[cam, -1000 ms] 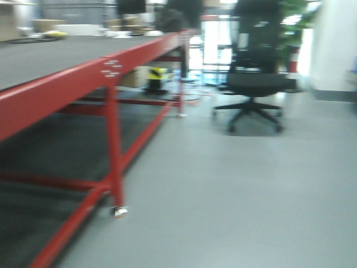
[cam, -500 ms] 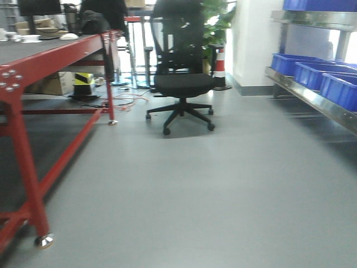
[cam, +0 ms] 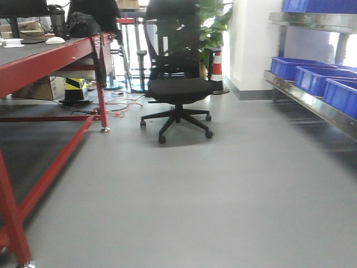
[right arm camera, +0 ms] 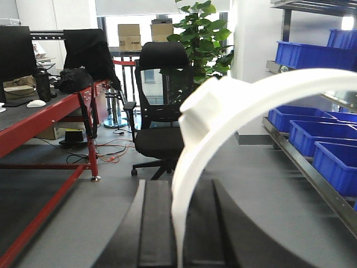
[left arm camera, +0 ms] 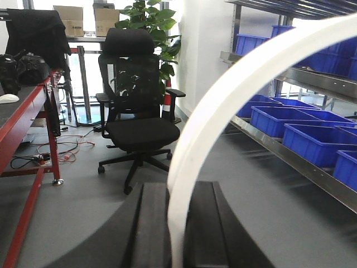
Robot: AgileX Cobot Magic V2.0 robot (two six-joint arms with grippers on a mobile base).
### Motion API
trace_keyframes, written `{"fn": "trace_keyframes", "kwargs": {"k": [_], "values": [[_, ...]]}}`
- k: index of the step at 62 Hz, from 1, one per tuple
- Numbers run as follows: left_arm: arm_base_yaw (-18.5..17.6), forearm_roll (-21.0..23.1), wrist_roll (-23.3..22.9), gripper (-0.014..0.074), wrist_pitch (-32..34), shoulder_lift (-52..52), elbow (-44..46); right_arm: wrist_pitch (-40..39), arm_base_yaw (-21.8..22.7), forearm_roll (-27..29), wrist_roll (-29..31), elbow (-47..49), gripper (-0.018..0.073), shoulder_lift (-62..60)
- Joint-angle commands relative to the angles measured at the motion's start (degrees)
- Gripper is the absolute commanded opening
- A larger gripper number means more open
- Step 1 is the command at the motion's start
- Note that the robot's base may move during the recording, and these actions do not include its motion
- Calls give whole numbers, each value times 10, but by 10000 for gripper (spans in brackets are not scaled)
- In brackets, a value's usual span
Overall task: Grab PVC pipe and place in blue bin
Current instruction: 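Turn the base past the black office chair toward the blue bin shelf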
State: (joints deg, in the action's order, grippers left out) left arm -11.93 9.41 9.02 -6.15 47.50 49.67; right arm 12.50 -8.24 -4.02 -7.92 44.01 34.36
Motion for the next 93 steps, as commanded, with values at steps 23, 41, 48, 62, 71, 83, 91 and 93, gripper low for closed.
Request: {"fn": "trace_keyframes", "kwargs": {"k": [23,41,48,62,71,83,91,93], "values": [[-2,3,0,-111,17,-3,2,-14,3,-3,6,-1,-160,-2],[-2,3,0,-111,17,-3,2,-14,3,-3,6,-1,-160,-2],[-2,3,0,-111,17,-3,2,-14,3,-3,6,-1,-160,-2],[-2,3,0,-111,17,-3,2,-14,3,-3,6,-1,-160,-2],[-2,3,0,-111,17,-3,2,-14,3,-3,6,-1,-160,-2],[-2,3,0,-111,17,-3,2,-14,3,-3,6,-1,-160,-2],[-2,3,0,-111,17,-3,2,-14,3,-3,6,-1,-160,-2],[-2,3,0,-111,17,-3,2,-14,3,-3,6,-1,-160,-2]]}}
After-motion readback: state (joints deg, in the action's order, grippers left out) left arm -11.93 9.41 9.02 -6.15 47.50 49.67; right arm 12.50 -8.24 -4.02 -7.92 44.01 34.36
